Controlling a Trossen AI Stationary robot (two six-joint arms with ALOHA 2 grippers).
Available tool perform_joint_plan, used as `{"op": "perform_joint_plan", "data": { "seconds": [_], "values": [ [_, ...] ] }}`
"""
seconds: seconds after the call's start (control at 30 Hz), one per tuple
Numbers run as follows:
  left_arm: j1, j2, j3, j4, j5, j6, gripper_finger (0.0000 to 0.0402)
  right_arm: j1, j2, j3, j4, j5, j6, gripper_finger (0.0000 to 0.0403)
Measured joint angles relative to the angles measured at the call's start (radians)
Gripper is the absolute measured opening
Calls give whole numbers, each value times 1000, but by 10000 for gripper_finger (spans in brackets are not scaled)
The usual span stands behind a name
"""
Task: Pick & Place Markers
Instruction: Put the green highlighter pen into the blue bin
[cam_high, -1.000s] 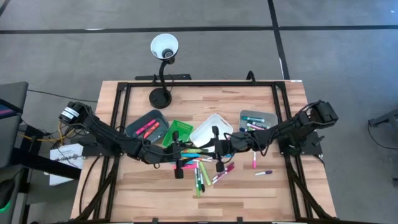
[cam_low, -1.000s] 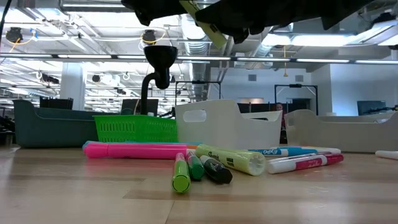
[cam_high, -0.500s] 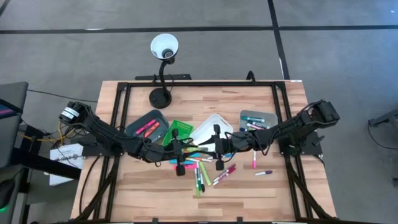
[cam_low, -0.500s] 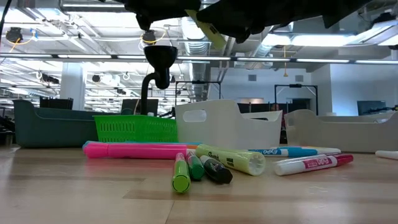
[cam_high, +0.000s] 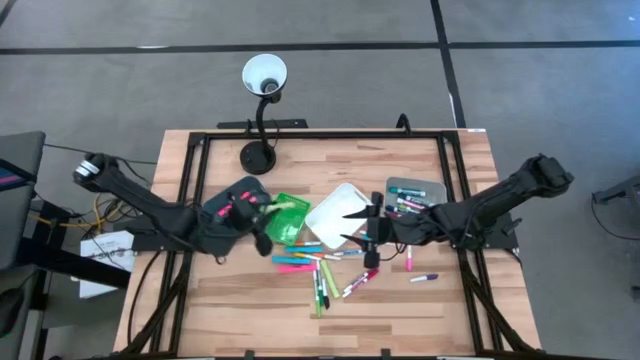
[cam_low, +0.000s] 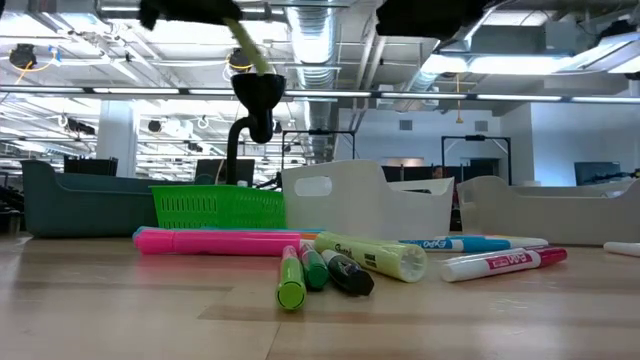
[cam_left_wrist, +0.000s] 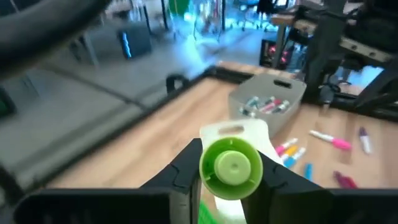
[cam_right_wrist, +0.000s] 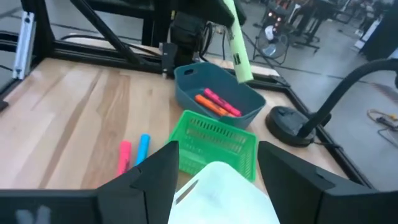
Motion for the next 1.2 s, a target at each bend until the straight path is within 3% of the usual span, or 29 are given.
{"op": "perform_joint_plan", "data": {
  "seconds": [0.1, 0.2, 0.33, 0.57, 0.77, 1.0, 1.2],
  "values": [
    [26, -86, 0, -302, 71, -252, 75, 11, -6, 0, -7, 0, 7, 211],
    [80, -143, 0, -575, 206, -479, 72, 21, 6, 0, -8, -1, 6, 207],
    [166, -162, 0, -782, 381, -626, 74, 24, 31, 0, -10, -3, 5, 203],
    [363, -105, 0, -931, 638, -622, 74, 22, 38, 0, -7, -3, 5, 205],
    [544, 1, -37, -962, 758, -512, 75, 22, 38, 0, 0, -3, -3, 202],
    [689, 134, -69, -929, 801, -303, 76, 22, 37, 0, 24, -3, -19, 201],
    [712, 214, -75, -828, 808, -204, 104, 22, 37, 0, 28, -3, -88, 199]
  ]
}}
